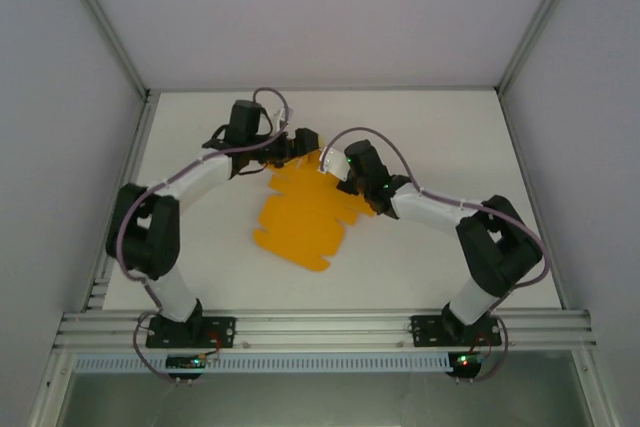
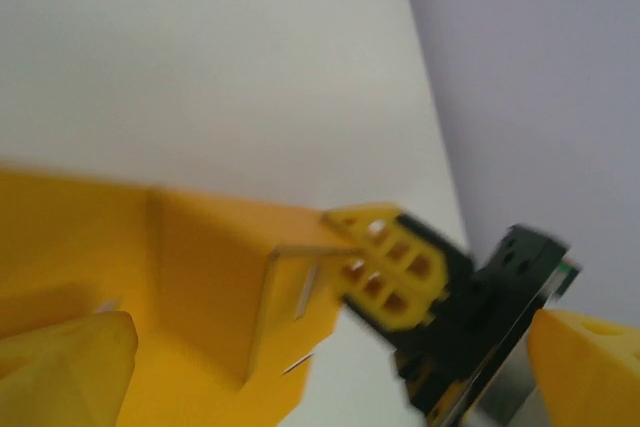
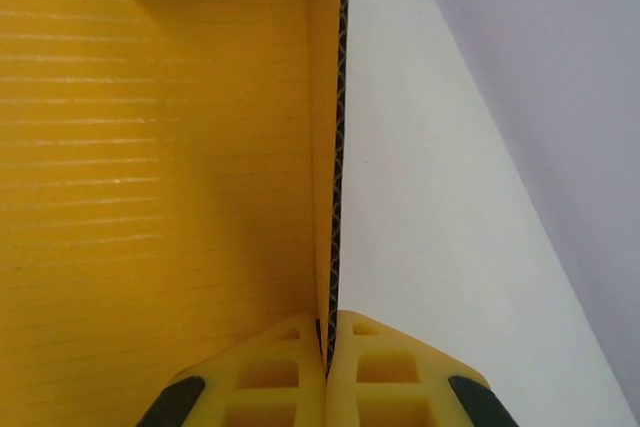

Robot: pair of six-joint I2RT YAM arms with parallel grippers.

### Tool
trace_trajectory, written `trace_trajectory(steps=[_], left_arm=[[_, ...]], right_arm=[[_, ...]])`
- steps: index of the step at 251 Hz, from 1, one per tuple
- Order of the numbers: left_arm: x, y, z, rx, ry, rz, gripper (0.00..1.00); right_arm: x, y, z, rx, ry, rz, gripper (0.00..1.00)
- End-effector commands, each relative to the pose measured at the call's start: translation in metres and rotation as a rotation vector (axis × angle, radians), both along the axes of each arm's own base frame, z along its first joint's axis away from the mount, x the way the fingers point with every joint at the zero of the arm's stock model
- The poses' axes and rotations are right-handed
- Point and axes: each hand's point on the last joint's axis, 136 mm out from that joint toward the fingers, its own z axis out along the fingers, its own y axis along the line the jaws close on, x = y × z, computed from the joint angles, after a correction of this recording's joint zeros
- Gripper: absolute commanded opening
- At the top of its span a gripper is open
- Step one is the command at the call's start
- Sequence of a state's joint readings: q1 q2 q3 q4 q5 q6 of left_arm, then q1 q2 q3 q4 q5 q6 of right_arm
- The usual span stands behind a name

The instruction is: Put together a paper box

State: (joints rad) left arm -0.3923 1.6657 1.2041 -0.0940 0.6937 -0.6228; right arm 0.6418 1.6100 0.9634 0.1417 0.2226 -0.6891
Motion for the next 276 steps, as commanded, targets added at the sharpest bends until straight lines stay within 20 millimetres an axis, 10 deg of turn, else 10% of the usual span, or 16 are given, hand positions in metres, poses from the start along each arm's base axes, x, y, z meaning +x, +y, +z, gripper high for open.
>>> trace_trajectory(steps=[1,72,219,276], left_arm=[[-0.009,0.066,-0.013,0.272,-0.077,0.146,1.00],[-0.017,0.157,-0.066,0.439,-0.006,0.370,1.00],[0.021,0.121,-0.091,0.276,-0.095,0.263,1.00],[-0.001,0.073,-0.068,0.033,-0.151,0.005,0.96]], right_arm=[[0.007,-0.021,0.028,-0.022,-0.051,-0.030,0.00],[0.008,-0.031,0.046,-0.001,0.000,-0.087,0.00],[0.003,-0.022,0.051,0.026,-0.011,-0.068,0.00],[0.004,-0.021,0.050,0.040,-0.014,-0.079,0.00]])
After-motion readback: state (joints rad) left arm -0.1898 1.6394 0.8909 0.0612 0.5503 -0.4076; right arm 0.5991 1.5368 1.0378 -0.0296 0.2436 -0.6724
